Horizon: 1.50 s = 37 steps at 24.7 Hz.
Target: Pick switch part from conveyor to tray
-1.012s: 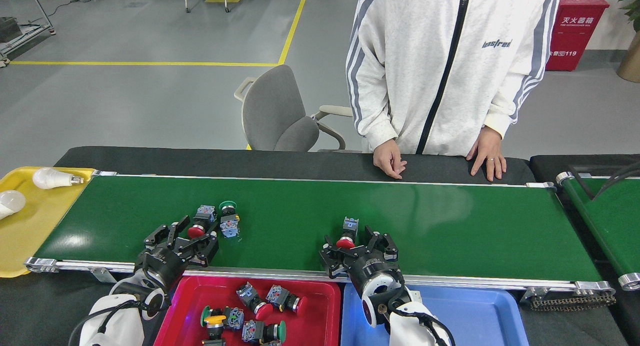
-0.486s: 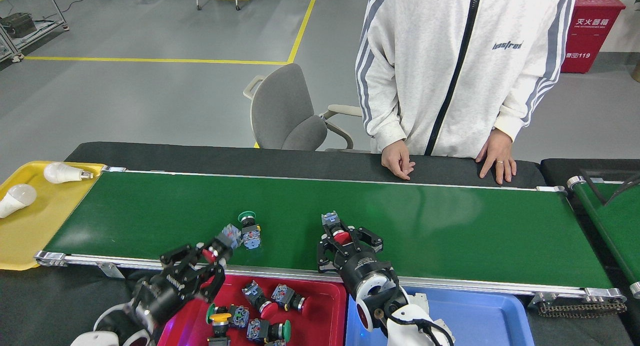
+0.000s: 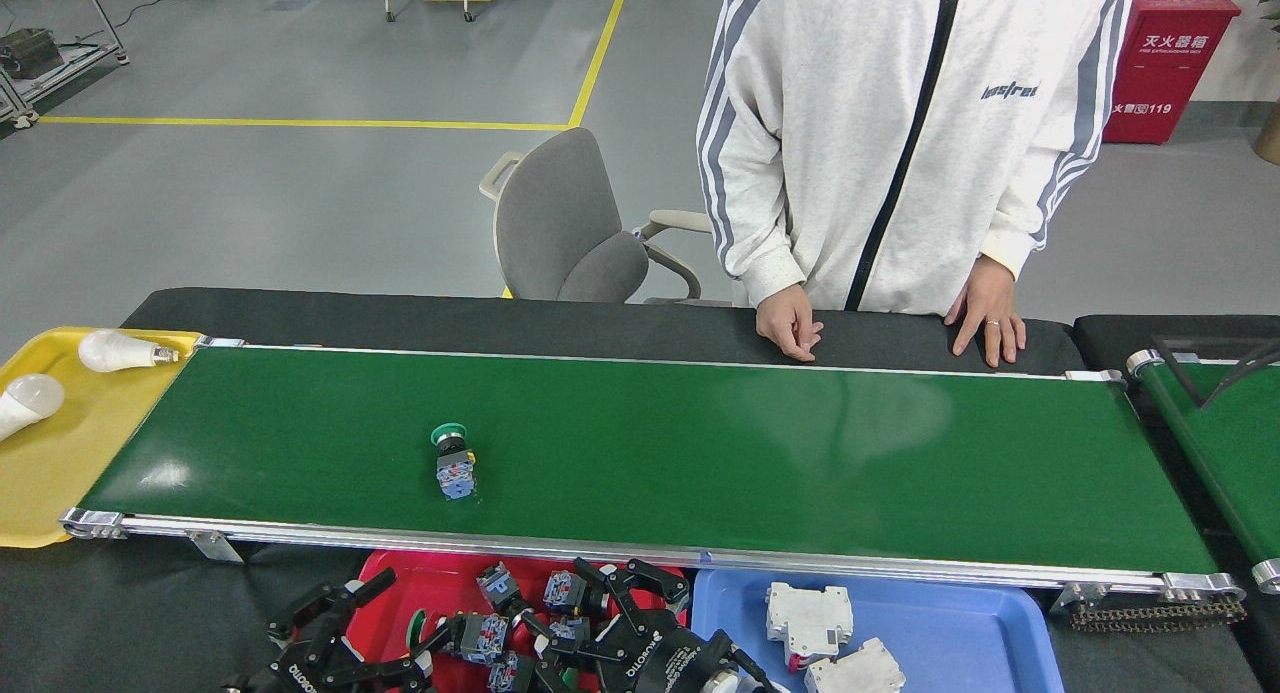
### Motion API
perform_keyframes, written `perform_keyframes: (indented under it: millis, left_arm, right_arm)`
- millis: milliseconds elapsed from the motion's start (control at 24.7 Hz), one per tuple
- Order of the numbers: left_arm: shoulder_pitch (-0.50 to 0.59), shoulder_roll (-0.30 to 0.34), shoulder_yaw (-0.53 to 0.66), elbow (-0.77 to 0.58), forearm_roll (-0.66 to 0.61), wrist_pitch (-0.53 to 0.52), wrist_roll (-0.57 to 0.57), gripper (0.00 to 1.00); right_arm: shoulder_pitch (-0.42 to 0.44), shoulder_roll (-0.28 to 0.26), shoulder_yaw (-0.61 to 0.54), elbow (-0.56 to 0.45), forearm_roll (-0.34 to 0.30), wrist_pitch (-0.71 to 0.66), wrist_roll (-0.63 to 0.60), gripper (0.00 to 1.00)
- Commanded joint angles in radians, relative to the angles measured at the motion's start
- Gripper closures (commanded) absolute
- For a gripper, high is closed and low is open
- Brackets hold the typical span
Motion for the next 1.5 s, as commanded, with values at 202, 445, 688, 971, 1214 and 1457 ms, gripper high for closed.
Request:
perform_keyframes:
  millis: [202,445,688,971,1214,1457]
  left_arm:
    - [0.020,-0.005,0.139,-0.003,0.006,0.154,0.002,0.00]
    - [-0.055,-0.002,0.133,0.051,-0.003,0.172,-0.104,0.00]
    - [-0.086,0.028,0.134,0.134,-0.003,0.270,-0.147,0.00]
    - [-0.261,0.093,0.130,0.339,-0.005,0.313,-0.149,0.00]
    - [-0.327,0.113,0.127,0.458,-0.005,0.321,-0.149,0.03]
    - [-0.348,0.110,0.125,0.493,0.001,0.345,-0.146,0.46]
  right_arm:
    - [0.038,-0.039,-0.420,-0.030,-0.017,0.221,-0.126,0.00]
    - [0.138,-0.136,-0.727,-0.033,-0.062,0.144,-0.137,0.00]
    - [0.139,-0.140,-0.742,-0.035,-0.062,0.147,-0.137,0.00]
    - [0.141,-0.145,-0.731,-0.035,-0.057,0.140,-0.137,0.00]
    - [0.148,-0.143,-0.708,-0.035,-0.056,0.117,-0.135,0.00]
    - [0.145,-0.143,-0.707,-0.043,-0.056,0.117,-0.132,0.00]
